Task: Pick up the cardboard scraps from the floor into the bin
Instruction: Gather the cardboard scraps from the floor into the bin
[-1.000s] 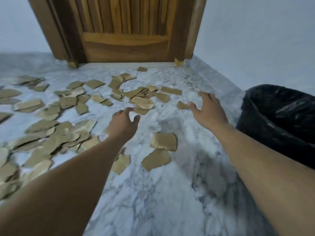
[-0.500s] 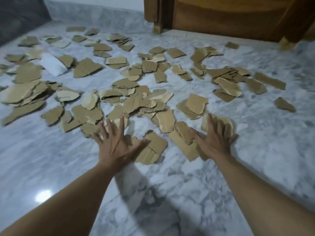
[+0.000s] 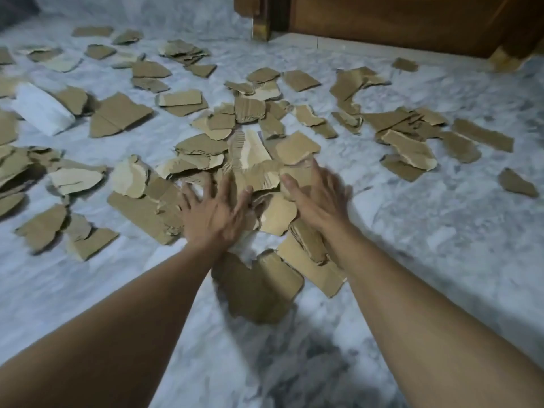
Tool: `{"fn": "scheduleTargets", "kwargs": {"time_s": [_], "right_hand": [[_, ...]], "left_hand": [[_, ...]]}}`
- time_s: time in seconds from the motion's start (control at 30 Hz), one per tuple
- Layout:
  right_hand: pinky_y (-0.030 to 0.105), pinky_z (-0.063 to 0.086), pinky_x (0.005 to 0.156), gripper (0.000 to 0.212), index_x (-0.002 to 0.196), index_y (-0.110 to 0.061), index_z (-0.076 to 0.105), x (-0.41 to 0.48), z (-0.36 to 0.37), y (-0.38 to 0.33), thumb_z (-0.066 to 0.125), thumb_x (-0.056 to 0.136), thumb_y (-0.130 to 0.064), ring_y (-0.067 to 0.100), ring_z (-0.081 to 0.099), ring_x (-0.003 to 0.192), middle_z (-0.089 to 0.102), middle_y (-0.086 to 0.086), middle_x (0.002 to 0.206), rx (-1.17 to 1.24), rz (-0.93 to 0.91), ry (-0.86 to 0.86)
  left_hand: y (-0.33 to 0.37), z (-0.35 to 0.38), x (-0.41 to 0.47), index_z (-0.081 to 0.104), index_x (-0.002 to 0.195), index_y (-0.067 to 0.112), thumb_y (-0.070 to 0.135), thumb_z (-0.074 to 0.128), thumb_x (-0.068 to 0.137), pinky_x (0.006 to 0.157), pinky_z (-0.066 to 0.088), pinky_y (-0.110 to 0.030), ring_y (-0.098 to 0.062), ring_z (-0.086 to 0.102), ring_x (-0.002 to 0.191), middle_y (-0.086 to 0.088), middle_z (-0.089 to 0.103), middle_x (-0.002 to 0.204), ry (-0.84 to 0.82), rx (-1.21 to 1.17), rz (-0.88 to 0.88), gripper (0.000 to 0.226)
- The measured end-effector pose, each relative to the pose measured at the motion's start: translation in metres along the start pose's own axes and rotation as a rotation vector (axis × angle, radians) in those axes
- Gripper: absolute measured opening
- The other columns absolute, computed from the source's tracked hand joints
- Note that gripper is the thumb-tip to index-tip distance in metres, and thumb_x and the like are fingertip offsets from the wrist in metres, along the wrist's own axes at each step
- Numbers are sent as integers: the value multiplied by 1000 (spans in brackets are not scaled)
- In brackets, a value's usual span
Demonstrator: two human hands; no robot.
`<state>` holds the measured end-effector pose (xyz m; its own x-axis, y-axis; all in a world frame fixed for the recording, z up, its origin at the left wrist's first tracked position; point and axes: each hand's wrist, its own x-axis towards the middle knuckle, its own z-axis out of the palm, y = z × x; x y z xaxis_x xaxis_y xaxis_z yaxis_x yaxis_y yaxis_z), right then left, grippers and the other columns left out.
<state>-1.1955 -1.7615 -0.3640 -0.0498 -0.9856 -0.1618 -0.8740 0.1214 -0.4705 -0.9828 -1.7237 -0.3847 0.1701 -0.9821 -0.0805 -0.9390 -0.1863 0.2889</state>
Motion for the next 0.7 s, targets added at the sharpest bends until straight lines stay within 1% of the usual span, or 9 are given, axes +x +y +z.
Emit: {"fn": "scheduleTargets", "kwargs": {"time_s": [0.07, 0.17, 0.27, 0.33, 0.37, 0.43, 0.5, 0.6, 0.7], "right_hand": [[54, -1, 126, 88, 163, -33, 12, 3, 14, -20, 22, 91, -83, 26, 9, 157, 17, 4, 171, 39, -83, 24], [47, 14, 123, 75, 161, -29, 25, -3, 26, -36, 44, 97, -64, 25, 23, 152, 33, 4, 164, 87, -173, 105], [49, 19, 122, 91, 161, -25, 21, -2, 25, -38, 61, 90, -64, 29, 22, 152, 27, 7, 166, 84, -149, 144], [51, 12, 124, 107, 164, -22, 8, 2, 25, -41, 61, 85, -71, 32, 13, 155, 16, 11, 169, 66, -61, 99], [52, 8, 124, 113, 164, -21, 1, 4, 26, -46, 60, 84, -74, 32, 9, 156, 12, 12, 170, 66, -24, 60], [55, -4, 125, 116, 163, -21, -9, 7, 32, -59, 56, 85, -77, 32, -1, 158, 3, 12, 172, 60, -20, -16], [55, -7, 125, 115, 164, -20, -8, 8, 41, -77, 57, 86, -75, 29, -3, 158, 1, 11, 172, 49, -69, -39], [49, 8, 127, 121, 165, -20, 0, 13, 43, -99, 74, 80, -66, 32, 7, 157, 6, 12, 172, 113, -75, -42], [47, 27, 120, 131, 164, -19, 0, 22, 39, -119, 90, 72, -47, 35, 16, 155, 12, 13, 170, 282, -20, -139]], "left_hand": [[3, 2, 3, 12, 161, 36, 69, 13, 99, 125, -2, -55, -46, 1, 154, -4, 11, 171, 57, -70, 21, 70], [2, 1, 2, 28, 158, 29, 57, 31, 102, 121, 22, -51, -33, 27, 149, -5, 35, 162, 177, -238, 47, 62], [-7, -20, 8, 37, 151, 33, 61, 51, 94, 110, 34, -51, -32, 40, 135, -8, 47, 149, 363, -267, 42, 65], [-33, -34, 22, 36, 148, 35, 76, 49, 86, 110, 30, -54, -34, 36, 138, -11, 42, 150, 440, -153, -50, 76], [-50, -41, 30, 30, 152, 35, 85, 44, 81, 113, 24, -58, -37, 28, 144, -13, 33, 157, 396, -115, -147, 87], [-77, -44, 39, 9, 160, 37, 99, 28, 72, 118, 3, -66, -46, 4, 153, -16, 9, 169, 198, -98, -318, 109], [-87, -34, 38, 9, 160, 38, 99, 15, 73, 117, -8, -68, -48, -3, 153, -13, 4, 170, 67, -42, -293, 106], [-86, -27, 34, 30, 156, 35, 75, 13, 95, 119, -2, -70, -43, 10, 153, -7, 24, 165, 119, -111, -181, 75], [-88, -31, 31, 36, 155, 23, 60, 12, 99, 120, 7, -64, -34, 21, 152, -4, 35, 162, 170, -199, -164, 71]]}}
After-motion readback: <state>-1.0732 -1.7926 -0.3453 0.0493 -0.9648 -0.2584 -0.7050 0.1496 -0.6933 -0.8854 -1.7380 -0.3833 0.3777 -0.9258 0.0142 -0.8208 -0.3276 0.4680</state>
